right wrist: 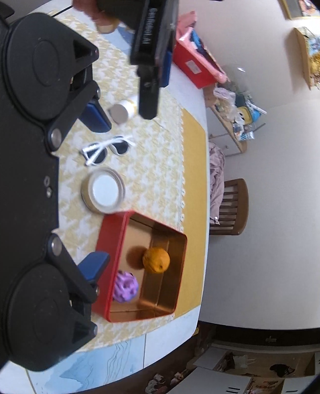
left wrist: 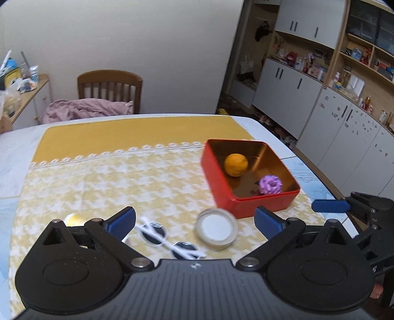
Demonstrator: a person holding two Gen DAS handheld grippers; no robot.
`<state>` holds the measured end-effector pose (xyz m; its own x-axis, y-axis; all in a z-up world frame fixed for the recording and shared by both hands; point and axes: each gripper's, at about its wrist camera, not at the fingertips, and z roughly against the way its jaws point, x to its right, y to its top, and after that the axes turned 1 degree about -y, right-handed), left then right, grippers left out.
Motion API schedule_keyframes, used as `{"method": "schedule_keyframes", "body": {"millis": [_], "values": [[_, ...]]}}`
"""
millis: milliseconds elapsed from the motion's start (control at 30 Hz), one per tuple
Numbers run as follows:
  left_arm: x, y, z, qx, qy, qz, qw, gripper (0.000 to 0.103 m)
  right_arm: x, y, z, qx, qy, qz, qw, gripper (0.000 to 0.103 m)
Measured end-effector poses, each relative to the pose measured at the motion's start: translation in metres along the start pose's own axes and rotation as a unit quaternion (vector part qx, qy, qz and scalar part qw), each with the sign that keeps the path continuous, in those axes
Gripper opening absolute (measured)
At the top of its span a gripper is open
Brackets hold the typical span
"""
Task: Organize rigid objects
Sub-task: 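Withdraw both tools from the red tin toward the bottle and tin lid, then grasp the white bottle with the left tool while the right tool grasps the tin lid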
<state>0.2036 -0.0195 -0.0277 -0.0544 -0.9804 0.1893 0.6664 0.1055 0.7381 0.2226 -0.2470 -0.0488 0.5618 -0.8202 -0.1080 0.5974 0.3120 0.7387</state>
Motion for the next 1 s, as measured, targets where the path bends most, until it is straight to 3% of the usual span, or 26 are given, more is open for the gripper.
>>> {"method": "schedule_keyframes", "body": {"millis": [233,467,600,833,1000], "values": [[-0.039,-0.013,0.009,0.005,0.014,0.015,0.9998,0.103,-0.035,-0.015,-0.017,-0.004,-0.015,0.031,0.999,0.103],[-0.069,-0.034,-0.007,-0.022,0.044,0.007,0.9987,0.103,-0.049,-0.024,-0.041,-0.008,-0.031,0.033,0.999,0.103],[-0.084,-0.042,-0.022,-0.030,0.072,0.006,0.9969,0.103,-0.048,-0.023,-0.063,-0.027,-0.074,0.027,0.996,0.103],[-0.103,-0.042,-0.043,-0.033,0.105,0.010,0.9939,0.103,-0.020,-0.019,-0.100,-0.060,-0.094,-0.059,0.992,0.099],[-0.121,-0.035,-0.057,-0.054,0.136,0.063,0.9872,0.103,-0.018,-0.012,-0.117,-0.067,-0.112,-0.094,0.987,0.096]]}}
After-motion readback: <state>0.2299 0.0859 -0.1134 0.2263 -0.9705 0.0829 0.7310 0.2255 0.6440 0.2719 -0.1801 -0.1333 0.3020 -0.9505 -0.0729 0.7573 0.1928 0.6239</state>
